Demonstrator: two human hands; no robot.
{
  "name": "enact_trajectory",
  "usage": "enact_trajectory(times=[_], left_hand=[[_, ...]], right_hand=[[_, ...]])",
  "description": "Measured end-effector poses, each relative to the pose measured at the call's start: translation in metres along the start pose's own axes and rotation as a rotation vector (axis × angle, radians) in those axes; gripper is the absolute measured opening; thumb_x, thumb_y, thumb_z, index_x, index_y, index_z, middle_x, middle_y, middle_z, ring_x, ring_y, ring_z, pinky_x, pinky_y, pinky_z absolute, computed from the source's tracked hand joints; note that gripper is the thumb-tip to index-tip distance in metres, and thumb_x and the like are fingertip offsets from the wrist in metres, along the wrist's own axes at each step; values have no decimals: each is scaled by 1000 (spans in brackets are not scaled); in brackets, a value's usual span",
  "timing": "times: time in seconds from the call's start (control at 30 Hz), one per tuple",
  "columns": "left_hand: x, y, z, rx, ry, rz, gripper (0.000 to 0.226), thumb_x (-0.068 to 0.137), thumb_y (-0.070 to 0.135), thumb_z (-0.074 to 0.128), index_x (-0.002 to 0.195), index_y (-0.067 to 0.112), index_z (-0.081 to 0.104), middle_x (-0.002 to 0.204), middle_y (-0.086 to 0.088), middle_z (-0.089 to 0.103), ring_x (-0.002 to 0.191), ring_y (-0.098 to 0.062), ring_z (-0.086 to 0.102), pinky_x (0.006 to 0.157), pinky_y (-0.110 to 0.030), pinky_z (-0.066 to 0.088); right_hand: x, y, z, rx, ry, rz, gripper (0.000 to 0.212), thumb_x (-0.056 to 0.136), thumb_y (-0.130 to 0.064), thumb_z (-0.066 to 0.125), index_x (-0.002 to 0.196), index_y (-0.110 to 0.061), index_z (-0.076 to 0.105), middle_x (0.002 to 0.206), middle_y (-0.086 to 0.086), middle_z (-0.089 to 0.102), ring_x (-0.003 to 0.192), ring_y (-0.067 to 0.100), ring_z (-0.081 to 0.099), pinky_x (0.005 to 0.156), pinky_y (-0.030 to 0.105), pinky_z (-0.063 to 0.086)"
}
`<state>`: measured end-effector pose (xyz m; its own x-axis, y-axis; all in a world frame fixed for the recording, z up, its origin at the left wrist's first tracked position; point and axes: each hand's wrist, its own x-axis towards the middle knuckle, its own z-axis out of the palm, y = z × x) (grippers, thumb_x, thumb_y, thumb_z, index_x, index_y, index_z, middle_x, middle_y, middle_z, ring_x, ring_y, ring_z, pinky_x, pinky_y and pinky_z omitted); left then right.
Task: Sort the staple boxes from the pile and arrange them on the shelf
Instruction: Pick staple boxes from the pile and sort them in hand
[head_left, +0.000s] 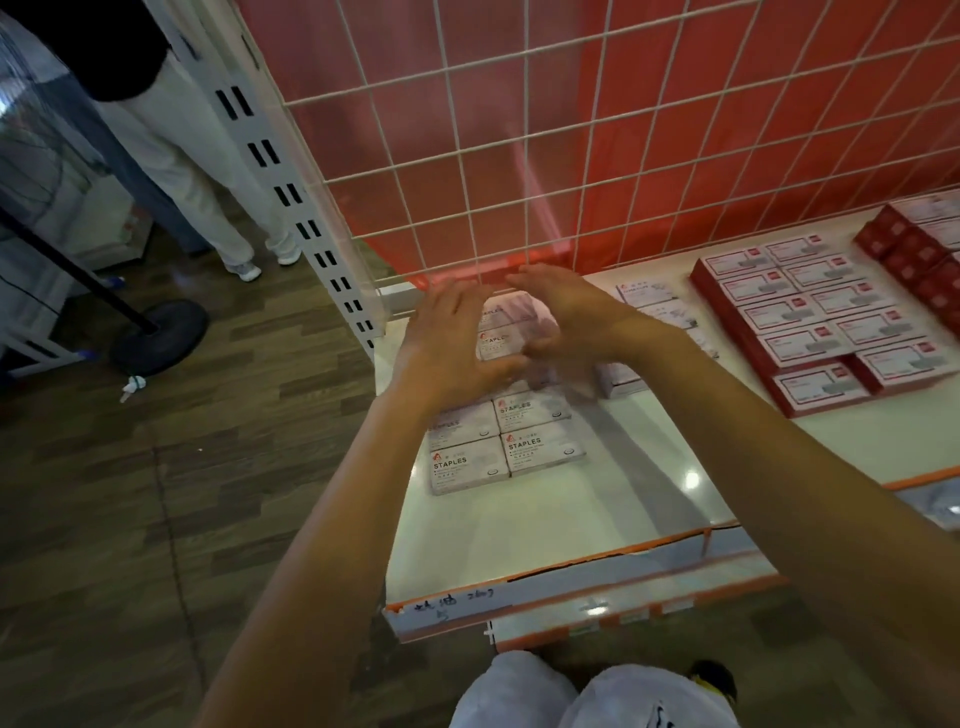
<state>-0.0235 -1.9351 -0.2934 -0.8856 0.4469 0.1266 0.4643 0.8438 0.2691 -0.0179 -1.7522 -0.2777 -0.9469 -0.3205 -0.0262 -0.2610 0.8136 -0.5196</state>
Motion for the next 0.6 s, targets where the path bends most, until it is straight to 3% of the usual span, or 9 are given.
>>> enact_trajectory(times=[0.2,0.3,0.6], left_hand=[[16,80,14,114,49,69,74,83,51,61,142,14,37,145,-7,40,138,-27,29,116,-37,20],[23,139,25,102,11,79,68,90,42,56,147,13,31,152,-8,31,143,-27,20,118,-37,16],[44,322,74,36,34,179,54,99,28,42,149,13,27,154,-10,28,144,-28,17,116,-37,9]], right_hand=[[-51,39,-21,-183,138,44,73,86,-25,63,147,-13,25,155,11,21,143,28,14,115,36,13],[-87,68,-38,-251,161,133,74,87,-24,61,148,-13,21,156,11,17,144,29,12,118,41,12],[-217,174,-108,-239,276,273,71,86,-20,58,147,-11,24,154,15,19,143,31,14,116,38,14]])
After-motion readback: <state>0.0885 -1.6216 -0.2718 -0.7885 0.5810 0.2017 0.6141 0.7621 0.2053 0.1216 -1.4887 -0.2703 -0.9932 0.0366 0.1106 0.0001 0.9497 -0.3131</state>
